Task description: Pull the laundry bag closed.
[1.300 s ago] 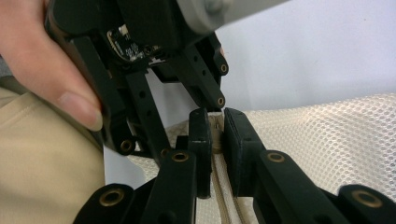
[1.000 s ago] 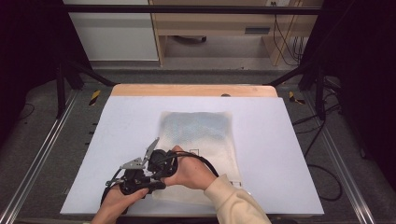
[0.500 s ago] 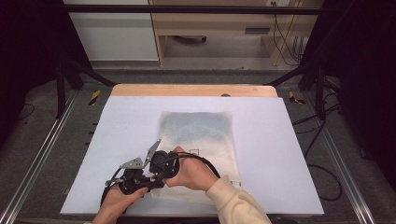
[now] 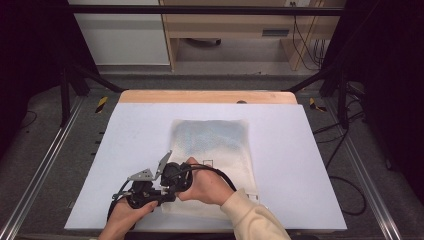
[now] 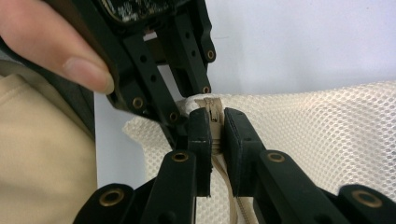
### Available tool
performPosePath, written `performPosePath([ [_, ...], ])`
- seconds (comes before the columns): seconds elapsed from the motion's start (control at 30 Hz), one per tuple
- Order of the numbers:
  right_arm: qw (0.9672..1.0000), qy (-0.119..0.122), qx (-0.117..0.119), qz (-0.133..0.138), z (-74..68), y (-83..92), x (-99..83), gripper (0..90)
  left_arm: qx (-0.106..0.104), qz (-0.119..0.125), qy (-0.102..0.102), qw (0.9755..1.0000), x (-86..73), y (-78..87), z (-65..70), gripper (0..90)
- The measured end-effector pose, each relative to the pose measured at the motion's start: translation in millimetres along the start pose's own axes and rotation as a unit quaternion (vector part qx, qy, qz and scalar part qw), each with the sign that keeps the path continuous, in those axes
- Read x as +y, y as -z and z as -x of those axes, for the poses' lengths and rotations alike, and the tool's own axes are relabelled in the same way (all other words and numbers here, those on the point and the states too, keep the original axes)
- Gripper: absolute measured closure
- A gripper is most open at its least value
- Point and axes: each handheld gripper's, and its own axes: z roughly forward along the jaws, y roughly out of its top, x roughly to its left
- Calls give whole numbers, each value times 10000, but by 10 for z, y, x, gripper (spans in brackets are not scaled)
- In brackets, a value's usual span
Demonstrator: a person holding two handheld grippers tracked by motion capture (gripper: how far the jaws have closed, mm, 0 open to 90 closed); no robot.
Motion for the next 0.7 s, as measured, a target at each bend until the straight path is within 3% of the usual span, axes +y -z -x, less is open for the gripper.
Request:
performPosePath([
  [0.7, 9996, 87, -231, -99, -31, -5, -181, 820, 89, 56, 45, 9999, 7, 35, -1, 855],
])
